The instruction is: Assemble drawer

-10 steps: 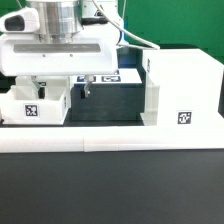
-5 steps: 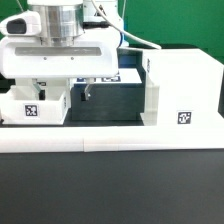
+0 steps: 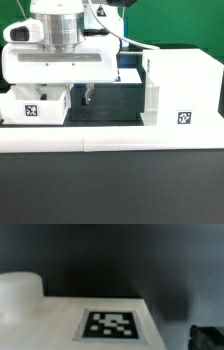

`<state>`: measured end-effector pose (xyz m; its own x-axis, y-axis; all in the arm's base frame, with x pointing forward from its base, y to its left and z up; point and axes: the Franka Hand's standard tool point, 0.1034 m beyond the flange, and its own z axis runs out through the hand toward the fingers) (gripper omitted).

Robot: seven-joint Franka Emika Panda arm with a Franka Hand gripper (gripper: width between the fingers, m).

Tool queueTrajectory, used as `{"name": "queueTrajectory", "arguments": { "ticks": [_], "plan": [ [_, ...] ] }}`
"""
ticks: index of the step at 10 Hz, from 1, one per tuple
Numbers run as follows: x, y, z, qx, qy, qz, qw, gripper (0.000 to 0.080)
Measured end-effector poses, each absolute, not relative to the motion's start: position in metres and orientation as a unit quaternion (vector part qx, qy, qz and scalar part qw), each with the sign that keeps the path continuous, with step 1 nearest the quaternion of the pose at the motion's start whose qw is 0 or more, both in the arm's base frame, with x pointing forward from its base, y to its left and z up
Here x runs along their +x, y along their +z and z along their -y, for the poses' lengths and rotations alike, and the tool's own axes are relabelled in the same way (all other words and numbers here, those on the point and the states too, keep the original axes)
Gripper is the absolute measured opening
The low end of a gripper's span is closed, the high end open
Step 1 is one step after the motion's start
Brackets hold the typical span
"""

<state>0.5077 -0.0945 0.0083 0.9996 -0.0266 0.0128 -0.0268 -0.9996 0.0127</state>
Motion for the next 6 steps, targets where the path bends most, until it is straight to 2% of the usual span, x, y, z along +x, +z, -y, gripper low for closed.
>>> {"name": "queueTrajectory", "arguments": {
  "ticks": [4, 5, 6],
  "plan": [
    [0.5082, 0.0069, 0.0944, 1.000, 0.008, 0.014, 0.008, 0.0620],
    [0.5082, 0.0069, 0.0948, 1.000, 0.008, 0.014, 0.008, 0.0440],
    [0.5082, 0.0069, 0.0948, 1.000, 0.008, 0.014, 0.008, 0.0440]
  ]
}}
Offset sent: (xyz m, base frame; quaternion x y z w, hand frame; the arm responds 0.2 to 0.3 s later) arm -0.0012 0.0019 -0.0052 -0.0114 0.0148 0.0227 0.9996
